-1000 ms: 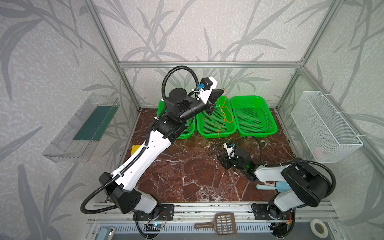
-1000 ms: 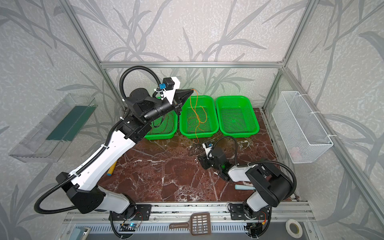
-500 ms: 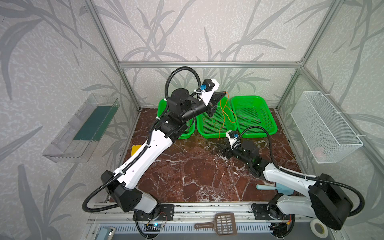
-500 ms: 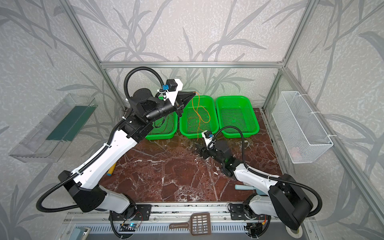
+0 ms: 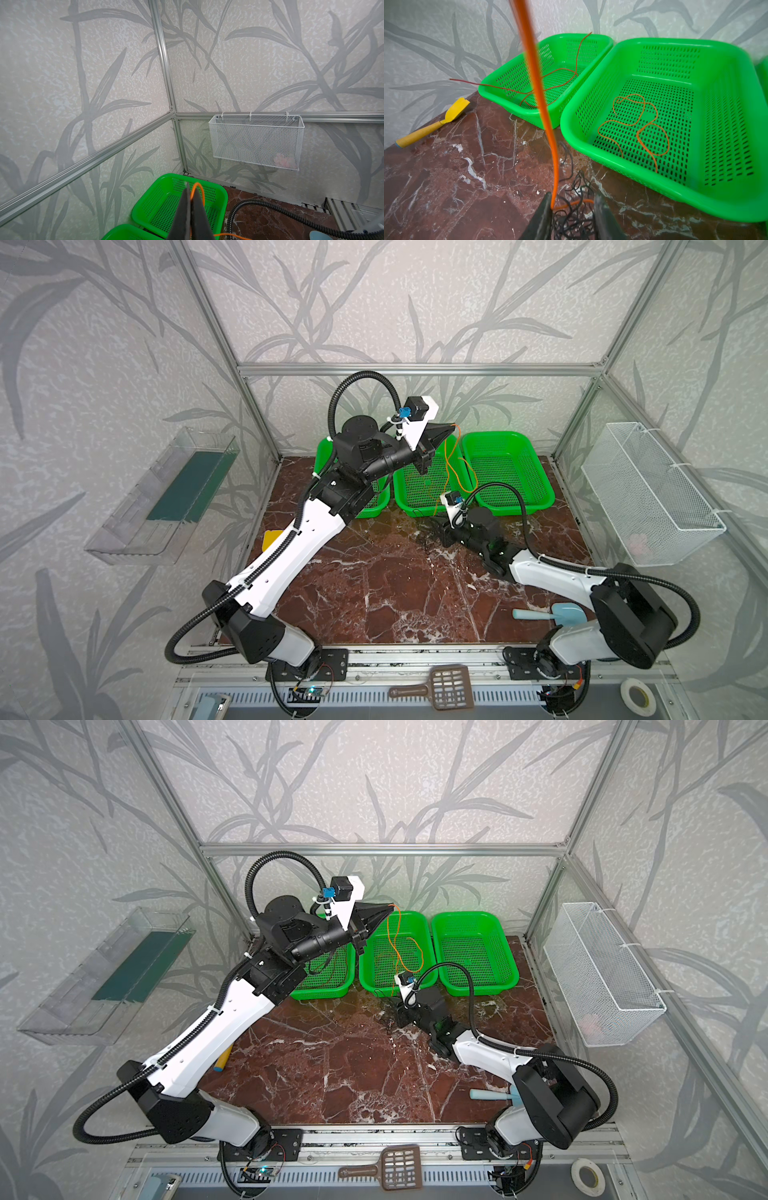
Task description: Untangle the cables
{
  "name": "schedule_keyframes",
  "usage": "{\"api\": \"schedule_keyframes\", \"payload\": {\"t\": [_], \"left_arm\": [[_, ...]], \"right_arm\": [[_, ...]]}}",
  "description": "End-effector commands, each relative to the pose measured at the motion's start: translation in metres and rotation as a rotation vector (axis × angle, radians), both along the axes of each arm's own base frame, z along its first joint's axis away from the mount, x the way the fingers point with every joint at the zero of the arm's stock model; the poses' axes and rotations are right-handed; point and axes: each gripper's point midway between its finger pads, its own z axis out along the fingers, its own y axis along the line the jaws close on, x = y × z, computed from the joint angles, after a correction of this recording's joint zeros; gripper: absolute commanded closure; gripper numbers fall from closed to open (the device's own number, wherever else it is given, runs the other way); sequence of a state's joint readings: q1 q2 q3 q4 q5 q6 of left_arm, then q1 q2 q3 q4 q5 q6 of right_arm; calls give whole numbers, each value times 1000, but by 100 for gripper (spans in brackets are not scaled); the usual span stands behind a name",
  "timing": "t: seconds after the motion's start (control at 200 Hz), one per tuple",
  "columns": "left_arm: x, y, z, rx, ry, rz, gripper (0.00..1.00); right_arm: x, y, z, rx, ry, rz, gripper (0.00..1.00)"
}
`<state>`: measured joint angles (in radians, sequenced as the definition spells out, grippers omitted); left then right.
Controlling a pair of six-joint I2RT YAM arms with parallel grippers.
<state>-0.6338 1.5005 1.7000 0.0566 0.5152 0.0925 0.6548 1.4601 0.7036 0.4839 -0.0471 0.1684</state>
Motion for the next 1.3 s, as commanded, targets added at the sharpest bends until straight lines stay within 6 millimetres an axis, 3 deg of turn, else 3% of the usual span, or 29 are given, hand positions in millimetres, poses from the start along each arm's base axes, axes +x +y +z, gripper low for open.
{"api": "schedule_keyframes", "payload": {"t": [0.0, 0.2, 0.415, 0.555, 0.94, 1.07, 1.294], "left_arm": [[-4, 0, 23, -43, -35, -22, 100], [-5, -3, 39, -66, -61, -42, 100], [-6, -2, 53, -56, -107, -31, 100], [-9, 0, 66, -57, -150, -23, 100], [15, -1, 95, -44, -264, 82, 100], [21, -4, 104, -42, -299, 95, 100], [47, -8, 91, -8, -308, 158, 100]], "right_arm": [[-6, 3, -15, 22, 58, 8, 71], [-11, 4, -51, 16, 138, 17, 72], [-20, -1, -67, 33, 170, 7, 72], [-27, -2, -87, 13, 235, 19, 72], [-48, -4, -129, 5, 360, -15, 76], [-49, -5, -133, 36, 375, -36, 76], [-50, -6, -121, 33, 334, -23, 76]]}}
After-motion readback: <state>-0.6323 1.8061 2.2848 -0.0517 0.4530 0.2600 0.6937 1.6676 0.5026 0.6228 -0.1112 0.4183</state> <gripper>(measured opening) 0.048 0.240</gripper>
